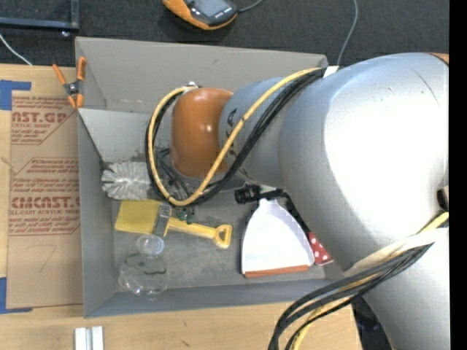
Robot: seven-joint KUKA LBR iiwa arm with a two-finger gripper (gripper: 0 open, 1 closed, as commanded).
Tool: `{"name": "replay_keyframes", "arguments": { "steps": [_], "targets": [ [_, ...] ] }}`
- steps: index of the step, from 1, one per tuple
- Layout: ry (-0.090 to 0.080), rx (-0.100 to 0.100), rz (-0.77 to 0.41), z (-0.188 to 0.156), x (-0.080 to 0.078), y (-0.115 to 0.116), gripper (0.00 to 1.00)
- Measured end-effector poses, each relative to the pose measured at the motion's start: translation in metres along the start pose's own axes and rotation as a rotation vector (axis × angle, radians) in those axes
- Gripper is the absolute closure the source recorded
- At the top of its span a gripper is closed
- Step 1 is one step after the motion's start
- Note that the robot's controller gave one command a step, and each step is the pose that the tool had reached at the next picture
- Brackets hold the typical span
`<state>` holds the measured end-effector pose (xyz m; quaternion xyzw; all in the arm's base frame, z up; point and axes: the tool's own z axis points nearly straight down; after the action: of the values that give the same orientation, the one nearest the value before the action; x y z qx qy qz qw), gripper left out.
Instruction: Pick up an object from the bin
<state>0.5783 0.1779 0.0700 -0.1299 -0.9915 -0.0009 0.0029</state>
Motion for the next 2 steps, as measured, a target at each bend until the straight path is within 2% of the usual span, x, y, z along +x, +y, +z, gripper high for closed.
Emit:
{"name": "replay_keyframes", "arguments": {
  "steps": [1,2],
  "targets": [
    [-0.005,-0.004,-0.270,-0.002,0.046,-0.065,1.00],
    [0.000,-0.001,-0.232,-0.021,0.092,-0.006,1.00]
  ]
}}
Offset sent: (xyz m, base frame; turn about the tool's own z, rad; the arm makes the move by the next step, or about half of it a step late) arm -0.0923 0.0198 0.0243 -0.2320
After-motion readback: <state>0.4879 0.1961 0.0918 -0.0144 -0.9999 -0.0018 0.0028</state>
